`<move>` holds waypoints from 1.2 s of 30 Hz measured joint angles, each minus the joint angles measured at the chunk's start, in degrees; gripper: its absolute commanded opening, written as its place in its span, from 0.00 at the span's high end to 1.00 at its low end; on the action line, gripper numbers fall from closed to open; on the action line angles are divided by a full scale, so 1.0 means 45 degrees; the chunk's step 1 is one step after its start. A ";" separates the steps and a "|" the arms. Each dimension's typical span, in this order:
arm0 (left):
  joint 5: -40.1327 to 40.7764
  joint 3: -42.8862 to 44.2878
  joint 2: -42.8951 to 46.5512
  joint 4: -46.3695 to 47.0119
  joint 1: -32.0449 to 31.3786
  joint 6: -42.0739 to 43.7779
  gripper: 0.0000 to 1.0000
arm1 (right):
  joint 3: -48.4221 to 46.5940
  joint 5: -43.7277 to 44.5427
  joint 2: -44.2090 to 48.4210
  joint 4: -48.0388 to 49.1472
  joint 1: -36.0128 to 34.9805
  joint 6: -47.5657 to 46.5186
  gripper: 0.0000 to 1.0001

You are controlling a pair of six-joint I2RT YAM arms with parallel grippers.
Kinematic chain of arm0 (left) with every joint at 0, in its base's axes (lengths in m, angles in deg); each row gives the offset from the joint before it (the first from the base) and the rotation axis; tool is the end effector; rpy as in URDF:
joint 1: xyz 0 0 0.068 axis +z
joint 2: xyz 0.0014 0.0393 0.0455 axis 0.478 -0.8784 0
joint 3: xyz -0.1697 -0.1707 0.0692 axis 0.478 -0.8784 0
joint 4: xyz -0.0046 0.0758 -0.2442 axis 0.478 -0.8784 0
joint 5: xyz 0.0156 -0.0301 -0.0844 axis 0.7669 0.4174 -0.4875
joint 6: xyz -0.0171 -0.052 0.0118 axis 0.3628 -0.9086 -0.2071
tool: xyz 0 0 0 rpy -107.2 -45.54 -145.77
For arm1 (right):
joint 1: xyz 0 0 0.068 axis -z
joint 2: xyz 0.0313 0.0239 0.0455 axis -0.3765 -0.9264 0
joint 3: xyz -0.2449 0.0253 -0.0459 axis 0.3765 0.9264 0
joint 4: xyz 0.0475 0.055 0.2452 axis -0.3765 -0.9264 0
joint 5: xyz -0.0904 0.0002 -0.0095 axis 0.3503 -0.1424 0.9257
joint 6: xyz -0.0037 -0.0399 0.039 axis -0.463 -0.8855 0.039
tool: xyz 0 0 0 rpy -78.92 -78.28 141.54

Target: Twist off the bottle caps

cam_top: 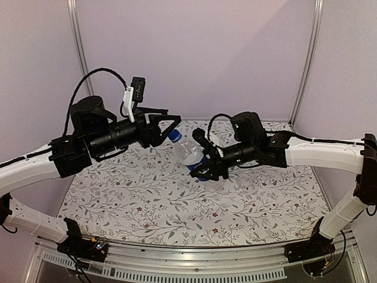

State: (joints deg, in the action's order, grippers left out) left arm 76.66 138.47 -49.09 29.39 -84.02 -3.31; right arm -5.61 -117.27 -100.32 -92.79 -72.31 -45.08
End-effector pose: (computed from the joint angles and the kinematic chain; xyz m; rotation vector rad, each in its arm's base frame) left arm 0.1580 -0.2293 0.3619 0.5009 1.5976 -1.0162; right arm 0.2090 0.2840 0.2583 -1.4043 1.6358 1.0063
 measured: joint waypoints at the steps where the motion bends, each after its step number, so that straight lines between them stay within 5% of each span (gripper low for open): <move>1: -0.0141 0.0000 0.0068 0.0015 0.0000 0.0165 0.20 | 0.0024 -0.0189 0.0000 -0.0024 0.0005 0.0000 0.52; 24: -0.9714 0.0000 -0.0044 0.1569 0.1865 0.2166 0.17 | -0.0287 -0.5644 0.0005 -0.0257 0.0005 -0.0083 0.51; 36: -1.2050 0.0204 -0.1443 0.2720 0.1904 0.1821 0.34 | -0.0495 -0.6790 -0.0019 -0.0253 0.0005 0.0015 0.51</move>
State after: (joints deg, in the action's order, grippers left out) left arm 22.43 139.39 -55.58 41.63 -75.45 4.89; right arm -7.84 -147.82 -100.41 -93.93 -72.29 -45.02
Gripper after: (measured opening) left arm 0.704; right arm 0.490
